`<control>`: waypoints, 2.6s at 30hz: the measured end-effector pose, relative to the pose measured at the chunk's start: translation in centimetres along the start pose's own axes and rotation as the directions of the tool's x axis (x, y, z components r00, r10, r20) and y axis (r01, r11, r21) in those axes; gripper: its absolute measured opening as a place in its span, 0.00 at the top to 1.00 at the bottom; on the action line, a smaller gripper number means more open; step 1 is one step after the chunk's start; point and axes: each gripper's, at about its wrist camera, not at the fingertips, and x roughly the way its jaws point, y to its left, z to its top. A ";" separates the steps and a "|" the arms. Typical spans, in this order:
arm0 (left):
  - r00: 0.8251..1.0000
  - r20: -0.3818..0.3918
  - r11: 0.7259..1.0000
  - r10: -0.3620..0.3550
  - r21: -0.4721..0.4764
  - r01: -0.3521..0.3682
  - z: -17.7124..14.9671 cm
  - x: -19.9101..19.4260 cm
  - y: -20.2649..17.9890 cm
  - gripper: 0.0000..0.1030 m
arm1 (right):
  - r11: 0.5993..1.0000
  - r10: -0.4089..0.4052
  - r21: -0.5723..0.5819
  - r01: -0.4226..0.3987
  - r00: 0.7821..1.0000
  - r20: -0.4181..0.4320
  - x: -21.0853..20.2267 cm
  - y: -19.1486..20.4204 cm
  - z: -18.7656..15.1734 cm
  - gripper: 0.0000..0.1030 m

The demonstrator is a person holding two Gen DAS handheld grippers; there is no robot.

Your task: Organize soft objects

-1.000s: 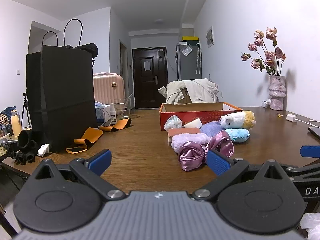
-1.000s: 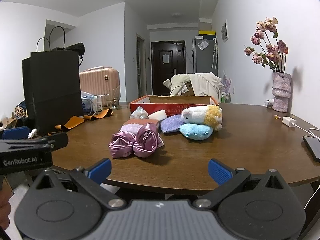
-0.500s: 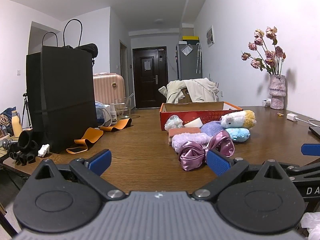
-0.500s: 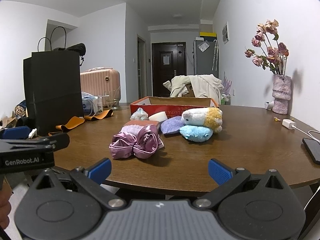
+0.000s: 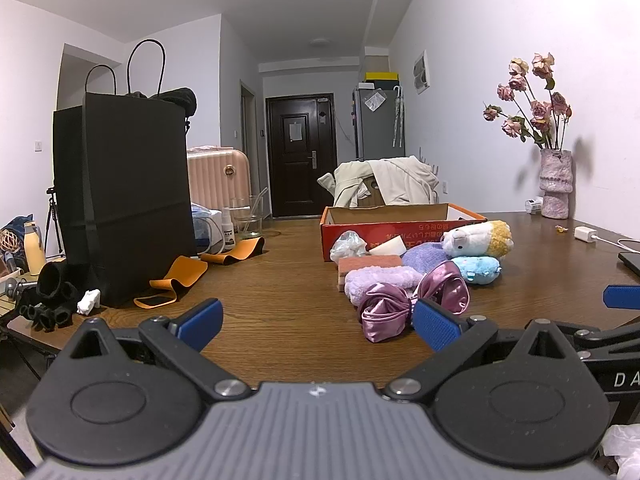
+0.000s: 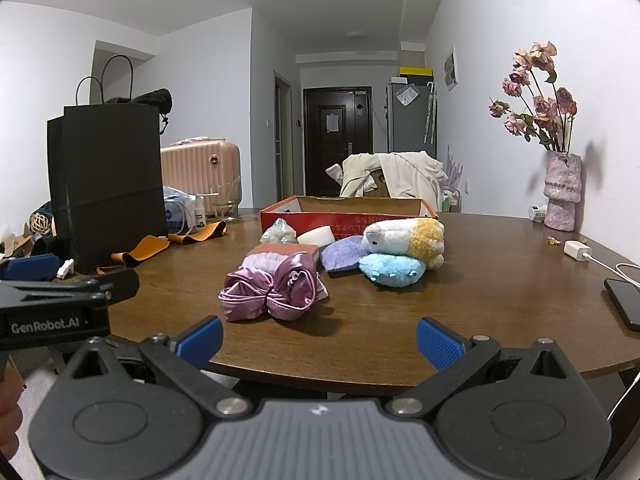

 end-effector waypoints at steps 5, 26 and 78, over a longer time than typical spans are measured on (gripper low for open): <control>1.000 0.000 1.000 0.000 0.000 0.000 0.0 -0.1 0.1 0.00 | 1.000 0.000 -0.003 0.000 1.000 0.002 0.0 0.0 0.1 0.00; 1.000 -0.002 1.000 0.000 0.007 0.000 0.1 -0.1 0.1 0.00 | 1.000 -0.001 -0.003 0.001 1.000 0.006 0.1 0.1 0.1 0.00; 0.875 -0.302 0.926 -0.378 -0.142 0.351 0.8 18.7 -0.2 0.84 | 0.935 0.292 0.256 -0.244 0.941 -0.172 18.8 -4.6 3.0 0.91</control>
